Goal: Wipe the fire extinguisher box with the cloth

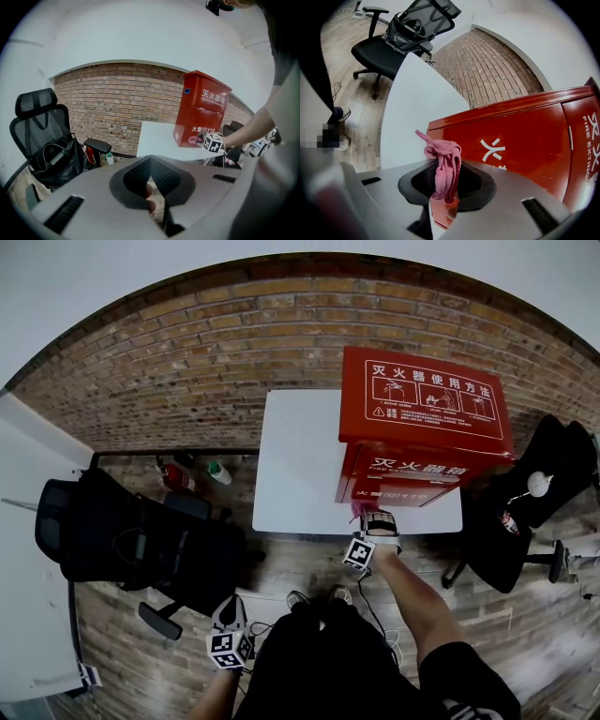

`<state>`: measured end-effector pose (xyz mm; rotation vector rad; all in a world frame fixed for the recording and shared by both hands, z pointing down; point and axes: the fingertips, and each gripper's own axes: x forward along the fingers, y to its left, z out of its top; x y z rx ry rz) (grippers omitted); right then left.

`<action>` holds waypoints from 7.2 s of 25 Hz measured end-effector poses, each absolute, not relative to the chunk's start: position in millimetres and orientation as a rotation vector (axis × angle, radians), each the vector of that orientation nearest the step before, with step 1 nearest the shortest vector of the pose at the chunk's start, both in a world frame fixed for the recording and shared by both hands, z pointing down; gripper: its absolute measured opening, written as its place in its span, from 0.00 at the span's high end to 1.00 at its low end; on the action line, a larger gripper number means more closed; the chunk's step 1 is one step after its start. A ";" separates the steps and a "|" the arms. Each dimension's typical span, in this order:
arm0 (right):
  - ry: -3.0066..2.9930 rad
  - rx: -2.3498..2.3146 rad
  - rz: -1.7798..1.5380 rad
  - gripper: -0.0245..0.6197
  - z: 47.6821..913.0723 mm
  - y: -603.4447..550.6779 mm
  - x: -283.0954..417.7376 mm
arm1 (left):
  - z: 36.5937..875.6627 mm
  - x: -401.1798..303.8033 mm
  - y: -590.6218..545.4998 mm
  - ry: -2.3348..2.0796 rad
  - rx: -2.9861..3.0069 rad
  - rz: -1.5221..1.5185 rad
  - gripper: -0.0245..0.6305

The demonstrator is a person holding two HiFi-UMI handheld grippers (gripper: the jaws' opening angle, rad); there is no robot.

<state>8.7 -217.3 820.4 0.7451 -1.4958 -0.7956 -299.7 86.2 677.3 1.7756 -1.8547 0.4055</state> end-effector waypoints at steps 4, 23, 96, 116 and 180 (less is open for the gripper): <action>-1.484 0.746 -0.812 0.81 810.6 -218.5 9.7 | 673.6 -299.4 78.7 -1.851 1.787 0.391 0.93; -1.469 0.827 -0.872 0.81 741.6 -219.1 5.3 | 660.8 -291.5 49.1 -1.824 1.879 0.331 0.93; -1.329 1.196 -1.200 0.81 464.7 -218.5 -5.5 | 651.6 -275.9 14.3 -1.758 2.020 0.215 0.93; -1.261 1.271 -1.252 0.81 419.9 -216.5 -3.6 | 656.1 -280.2 25.4 -1.765 2.009 0.226 0.93; -1.394 1.081 -1.117 0.81 535.1 -220.0 -57.2 | 665.4 -302.9 41.4 -1.799 1.925 0.248 0.93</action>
